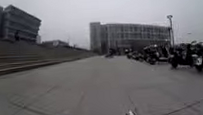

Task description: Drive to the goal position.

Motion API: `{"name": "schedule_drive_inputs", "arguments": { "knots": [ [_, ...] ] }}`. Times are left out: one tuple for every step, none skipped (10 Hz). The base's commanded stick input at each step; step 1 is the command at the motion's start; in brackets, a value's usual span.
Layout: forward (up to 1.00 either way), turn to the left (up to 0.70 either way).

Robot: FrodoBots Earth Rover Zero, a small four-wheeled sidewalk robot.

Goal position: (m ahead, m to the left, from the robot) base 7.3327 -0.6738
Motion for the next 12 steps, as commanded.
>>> {"name": "schedule_drive_inputs", "arguments": {
  "knots": [
    [1.00, 0.01],
    [1.00, -0.39],
    [1.00, -0.39],
    [1.00, -0.39],
    [1.00, -0.39],
    [1.00, -0.39],
    [1.00, -0.39],
    [1.00, -0.39],
    [1.00, -0.39],
    [1.00, -0.39],
    [1.00, -0.39],
    [1.00, -0.39]
  ]
}}
